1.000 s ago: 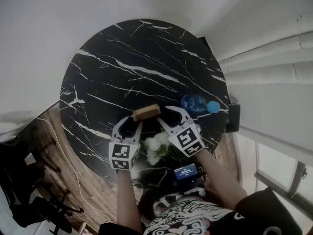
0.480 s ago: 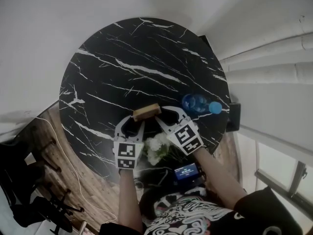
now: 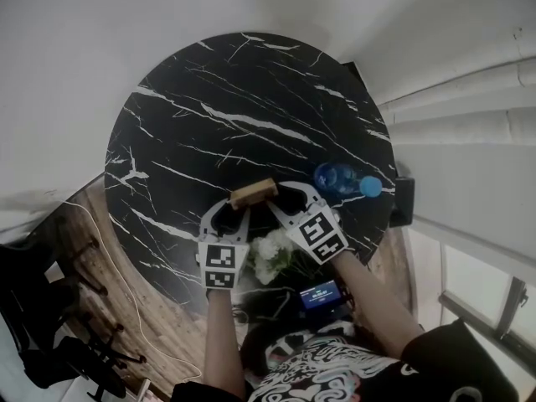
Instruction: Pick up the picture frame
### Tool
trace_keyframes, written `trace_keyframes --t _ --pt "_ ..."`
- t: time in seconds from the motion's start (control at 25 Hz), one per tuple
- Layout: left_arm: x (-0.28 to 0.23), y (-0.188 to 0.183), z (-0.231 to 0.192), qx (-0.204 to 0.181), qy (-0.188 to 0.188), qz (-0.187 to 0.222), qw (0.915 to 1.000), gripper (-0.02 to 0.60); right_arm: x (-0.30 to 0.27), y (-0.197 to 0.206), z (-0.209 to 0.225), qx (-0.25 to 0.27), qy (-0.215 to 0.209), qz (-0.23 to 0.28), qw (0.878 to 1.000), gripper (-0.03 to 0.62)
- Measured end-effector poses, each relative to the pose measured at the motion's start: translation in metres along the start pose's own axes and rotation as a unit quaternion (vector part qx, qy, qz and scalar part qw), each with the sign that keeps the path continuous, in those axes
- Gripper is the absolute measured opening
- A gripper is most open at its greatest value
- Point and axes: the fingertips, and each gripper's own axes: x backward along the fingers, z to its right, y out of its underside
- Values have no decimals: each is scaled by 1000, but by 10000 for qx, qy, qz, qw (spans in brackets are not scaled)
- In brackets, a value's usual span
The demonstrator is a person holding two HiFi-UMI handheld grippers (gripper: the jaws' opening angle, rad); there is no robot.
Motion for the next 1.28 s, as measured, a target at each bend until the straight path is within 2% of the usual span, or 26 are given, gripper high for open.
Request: trace_keyframes --t 0.44,0.6,0.88,1.08,1.28 --pt "-1 -2 -4 156 -136 50 9998 160 -4 -3 0 100 26 44 9999 124" --pt "-1 -2 -4 360 -170 66 9992 160 -3 -2 0 -192 -137 16 9997 124" --pt "0 -3 -3 424 -115 38 9990 160 1 2 -1 -403 -221 -139 9988 123" --pt "7 -12 3 1047 253 90 9941 155 7 6 -1 -454 -160 -154 9987 123" --pt "10 -14 8 1191 352 23 9923 153 15 4 -3 -494 -129 -158 9986 123"
